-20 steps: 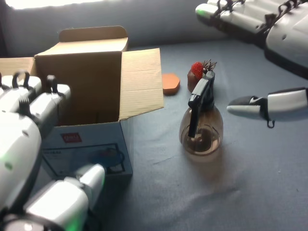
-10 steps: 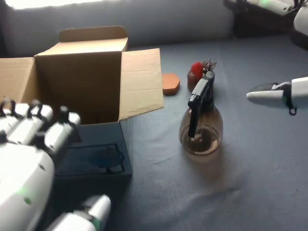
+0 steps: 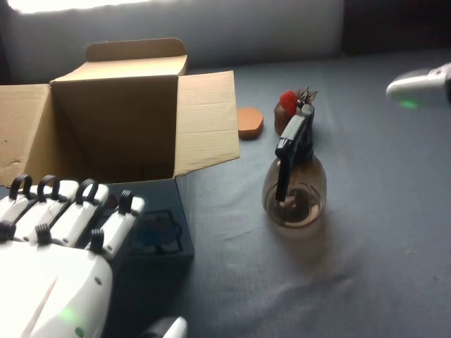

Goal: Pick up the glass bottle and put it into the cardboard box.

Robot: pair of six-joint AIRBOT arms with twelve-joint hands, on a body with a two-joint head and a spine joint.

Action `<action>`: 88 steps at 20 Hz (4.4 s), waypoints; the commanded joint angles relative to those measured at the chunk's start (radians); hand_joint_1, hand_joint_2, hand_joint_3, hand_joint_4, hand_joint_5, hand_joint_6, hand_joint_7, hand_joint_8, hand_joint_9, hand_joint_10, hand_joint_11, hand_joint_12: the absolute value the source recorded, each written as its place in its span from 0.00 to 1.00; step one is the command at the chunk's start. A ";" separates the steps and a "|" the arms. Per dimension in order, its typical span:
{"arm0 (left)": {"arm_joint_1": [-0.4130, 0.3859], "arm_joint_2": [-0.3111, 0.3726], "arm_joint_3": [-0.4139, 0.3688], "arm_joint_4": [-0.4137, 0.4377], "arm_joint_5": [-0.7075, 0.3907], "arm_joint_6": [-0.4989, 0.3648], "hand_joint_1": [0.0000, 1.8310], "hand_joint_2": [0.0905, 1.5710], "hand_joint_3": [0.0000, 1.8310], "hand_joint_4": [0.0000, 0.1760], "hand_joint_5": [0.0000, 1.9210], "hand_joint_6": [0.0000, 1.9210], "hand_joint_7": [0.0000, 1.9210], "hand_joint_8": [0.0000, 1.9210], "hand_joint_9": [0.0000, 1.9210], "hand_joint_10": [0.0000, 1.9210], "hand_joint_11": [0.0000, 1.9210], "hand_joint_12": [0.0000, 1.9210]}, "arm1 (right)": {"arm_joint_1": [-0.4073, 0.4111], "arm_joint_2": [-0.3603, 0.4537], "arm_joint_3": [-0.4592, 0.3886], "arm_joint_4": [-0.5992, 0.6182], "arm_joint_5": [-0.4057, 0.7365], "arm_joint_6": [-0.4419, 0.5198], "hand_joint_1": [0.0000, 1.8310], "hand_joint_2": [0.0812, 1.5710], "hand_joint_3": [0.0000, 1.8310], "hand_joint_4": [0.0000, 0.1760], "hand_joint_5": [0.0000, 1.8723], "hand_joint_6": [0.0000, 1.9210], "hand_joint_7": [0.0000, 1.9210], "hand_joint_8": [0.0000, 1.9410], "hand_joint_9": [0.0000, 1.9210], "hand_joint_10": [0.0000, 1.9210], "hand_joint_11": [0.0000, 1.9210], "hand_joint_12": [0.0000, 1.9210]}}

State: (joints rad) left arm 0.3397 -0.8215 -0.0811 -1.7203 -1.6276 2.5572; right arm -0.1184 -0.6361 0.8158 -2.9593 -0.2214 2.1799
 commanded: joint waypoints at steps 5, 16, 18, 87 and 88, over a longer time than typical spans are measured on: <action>0.041 -0.021 0.001 0.084 -0.055 -0.049 0.07 0.81 0.00 0.27 0.04 0.00 0.02 0.00 0.01 0.00 0.00 0.14 | 0.181 -0.006 0.034 0.740 0.309 -0.865 0.47 0.53 0.10 0.00 0.00 0.00 0.00 0.00 0.00 0.00 0.00 0.00; 0.136 -0.045 0.021 0.153 -0.061 -0.176 0.05 0.83 0.00 0.26 0.04 0.00 0.02 0.00 0.01 0.00 0.00 0.15 | 0.187 -0.078 0.189 1.333 0.686 -1.528 0.45 0.53 0.11 0.00 0.00 0.00 0.00 0.00 0.00 0.00 0.00 0.00; 0.138 -0.055 0.027 0.162 -0.061 -0.177 0.05 0.83 0.00 0.25 0.04 0.00 0.02 0.00 0.01 0.00 0.00 0.13 | 0.211 -0.113 0.242 1.206 0.786 -1.319 0.45 0.53 0.11 0.00 0.00 0.00 0.00 0.00 0.00 0.00 0.00 0.00; 0.551 -0.299 0.220 0.529 -0.136 -0.541 0.01 0.83 0.00 0.00 0.02 0.00 0.02 0.00 0.00 0.00 0.00 0.08 | 0.156 -0.473 0.505 0.859 0.894 -1.321 0.45 0.52 0.15 0.00 0.00 0.00 0.00 0.00 0.00 0.00 0.00 0.00; 0.553 -0.302 0.224 0.534 -0.136 -0.540 0.01 0.83 0.00 0.00 0.02 0.00 0.02 0.00 0.00 0.00 0.00 0.08 | 0.160 -0.478 0.506 0.846 0.888 -1.322 0.45 0.52 0.15 0.00 0.00 0.00 0.00 0.00 0.00 0.00 0.00 0.00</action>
State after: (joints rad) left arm 0.8944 -1.1156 0.1406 -1.2739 -1.7016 2.0182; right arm 0.0227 -1.1179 1.3220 -2.1544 0.6975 0.8597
